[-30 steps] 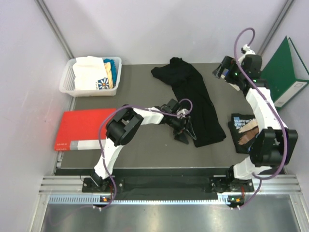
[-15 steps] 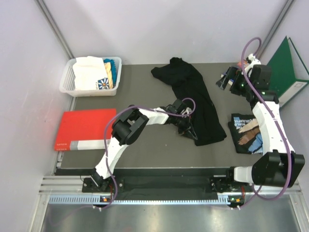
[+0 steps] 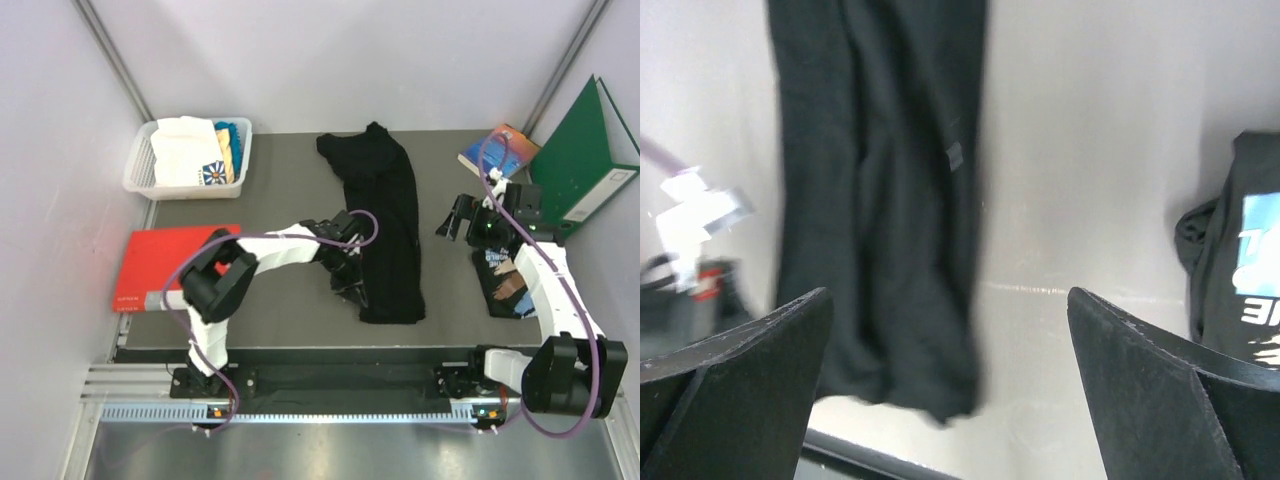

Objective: Fold and stack the t-shirts
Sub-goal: Fold the tshirt

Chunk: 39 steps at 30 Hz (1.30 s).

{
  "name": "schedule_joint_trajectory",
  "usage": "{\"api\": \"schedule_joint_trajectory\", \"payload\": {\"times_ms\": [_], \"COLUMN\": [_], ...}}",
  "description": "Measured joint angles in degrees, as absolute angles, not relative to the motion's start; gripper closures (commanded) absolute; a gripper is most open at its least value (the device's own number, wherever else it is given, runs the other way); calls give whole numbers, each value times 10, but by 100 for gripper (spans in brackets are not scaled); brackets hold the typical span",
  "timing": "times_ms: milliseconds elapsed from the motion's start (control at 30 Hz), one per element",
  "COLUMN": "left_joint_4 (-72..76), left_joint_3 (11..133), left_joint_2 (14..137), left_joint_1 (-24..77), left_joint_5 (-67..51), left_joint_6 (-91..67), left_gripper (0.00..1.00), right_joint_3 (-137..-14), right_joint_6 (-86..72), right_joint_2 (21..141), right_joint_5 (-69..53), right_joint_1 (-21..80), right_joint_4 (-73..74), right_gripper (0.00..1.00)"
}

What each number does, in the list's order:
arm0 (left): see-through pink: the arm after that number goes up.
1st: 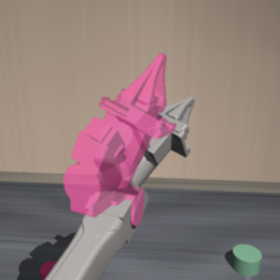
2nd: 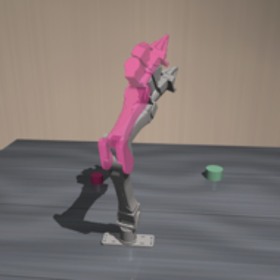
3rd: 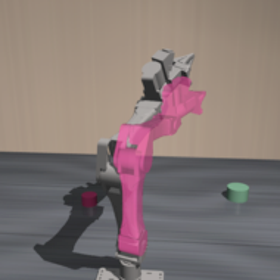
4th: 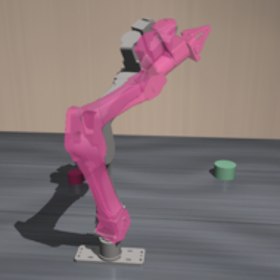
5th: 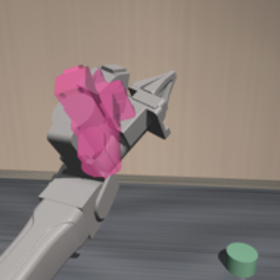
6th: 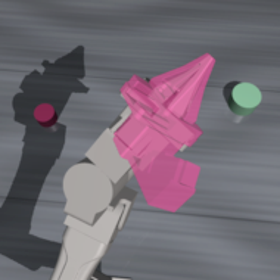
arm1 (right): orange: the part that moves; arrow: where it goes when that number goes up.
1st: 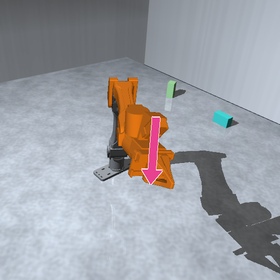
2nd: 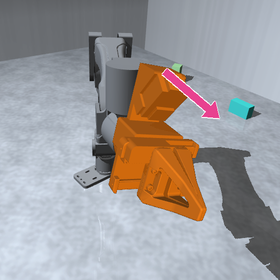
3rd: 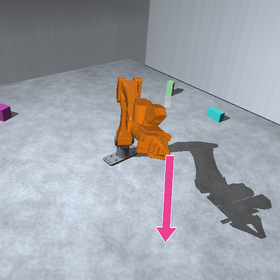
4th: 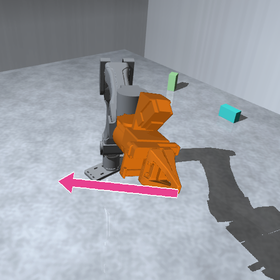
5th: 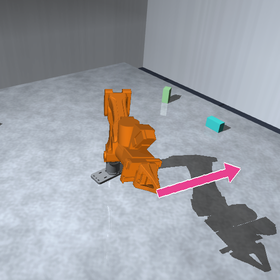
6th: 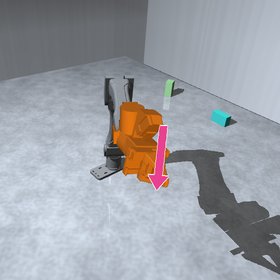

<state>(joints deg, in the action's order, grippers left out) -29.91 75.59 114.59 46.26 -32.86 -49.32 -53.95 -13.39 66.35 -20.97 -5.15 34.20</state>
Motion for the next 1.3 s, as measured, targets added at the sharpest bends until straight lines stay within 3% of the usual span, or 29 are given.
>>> {"api": "schedule_joint_trajectory", "payload": {"times_ms": [233,567,667,700,833,1000,1100,1300], "left_joint_4": [-370,-425,-433,-435,-438,-432,-420,-388], "left_joint_3": [611,553,553,553,539,500,481,463], "left_joint_2": [987,961,960,960,943,896,874,868], "left_joint_1": [466,469,469,470,470,470,470,470], "left_joint_5": [-313,-305,-299,-296,-283,-260,-252,-250], "left_joint_6": [-495,-504,-502,-500,-501,-514,-522,-525], "left_gripper": [100,100,66,47,21,18,18,21], "right_joint_3": [-529,-579,-582,-580,-519,-387,-324,-273], "right_joint_6": [-115,-104,-107,-107,-124,-161,-182,-223], "right_joint_2": [708,819,825,823,771,676,640,568], "right_joint_5": [-236,-246,-253,-255,-281,-336,-356,-378], "right_joint_1": [-44,50,66,67,66,68,79,120], "right_joint_4": [343,343,344,347,347,361,371,391], "right_gripper": [0,0,0,0,0,2,10,18]}}
